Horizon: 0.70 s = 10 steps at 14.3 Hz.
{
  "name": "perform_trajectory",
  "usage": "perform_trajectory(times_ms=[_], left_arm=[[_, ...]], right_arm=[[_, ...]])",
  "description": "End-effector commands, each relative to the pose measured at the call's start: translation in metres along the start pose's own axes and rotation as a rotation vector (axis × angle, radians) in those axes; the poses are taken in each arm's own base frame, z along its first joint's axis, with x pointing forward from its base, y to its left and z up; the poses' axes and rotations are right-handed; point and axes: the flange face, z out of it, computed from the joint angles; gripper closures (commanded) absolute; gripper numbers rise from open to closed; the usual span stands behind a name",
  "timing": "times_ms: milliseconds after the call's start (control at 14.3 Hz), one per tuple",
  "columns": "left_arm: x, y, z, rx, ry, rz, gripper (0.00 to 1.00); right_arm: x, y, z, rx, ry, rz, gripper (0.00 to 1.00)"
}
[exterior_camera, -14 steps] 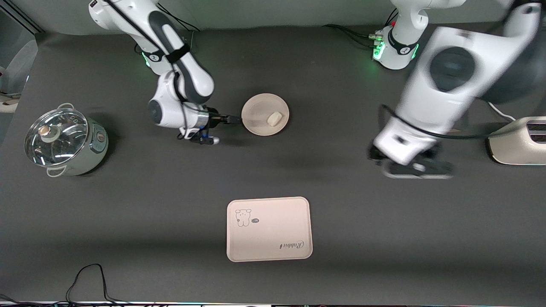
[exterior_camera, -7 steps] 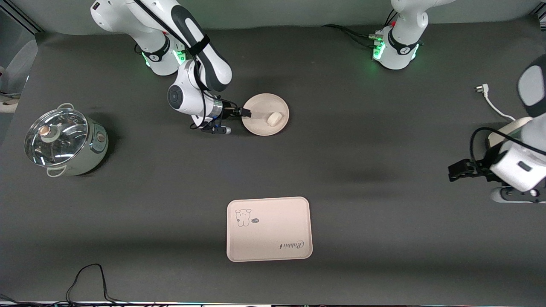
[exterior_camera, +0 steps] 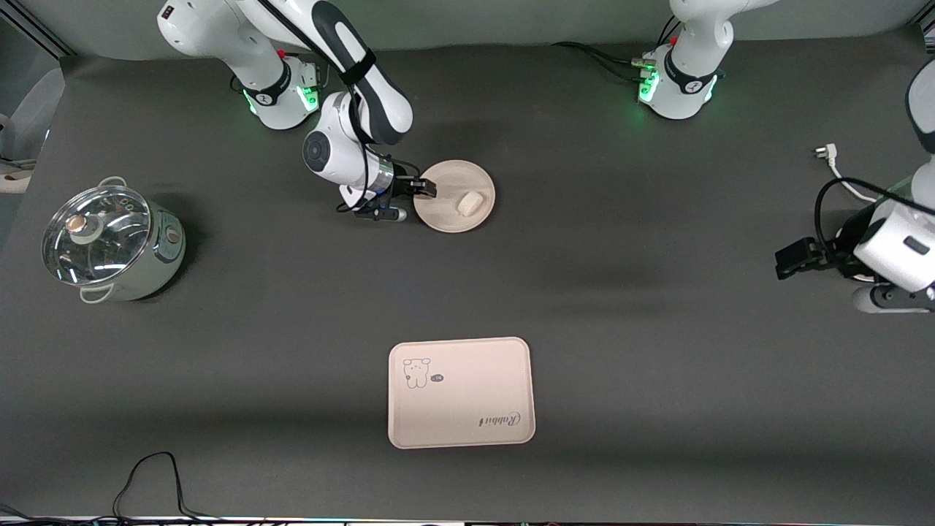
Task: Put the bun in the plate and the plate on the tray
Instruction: 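Open the left gripper and withdraw it while the right gripper reaches the plate, then grasp the plate rim with the right gripper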
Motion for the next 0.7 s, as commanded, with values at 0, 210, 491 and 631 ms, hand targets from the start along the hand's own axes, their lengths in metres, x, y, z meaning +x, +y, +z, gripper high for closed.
perform_trajectory(times_ms=[0, 210, 491, 631], left_arm=[[-0.012, -0.009, -0.005, -0.002, -0.001, -0.032, 0.00], [-0.020, -0.015, -0.012, -0.002, 0.012, -0.050, 0.00], [-0.025, -0.020, -0.020, 0.023, 0.017, -0.054, 0.00], [-0.025, -0.015, -0.020, 0.033, 0.019, -0.050, 0.00]], right_arm=[[0.002, 0.004, 0.002, 0.001, 0.032, -0.002, 0.63], [0.003, 0.006, 0.003, -0.003, 0.038, -0.054, 1.00], [0.008, 0.007, -0.002, 0.004, 0.044, -0.047, 1.00], [0.014, 0.004, -0.015, 0.026, 0.065, -0.035, 1.00]])
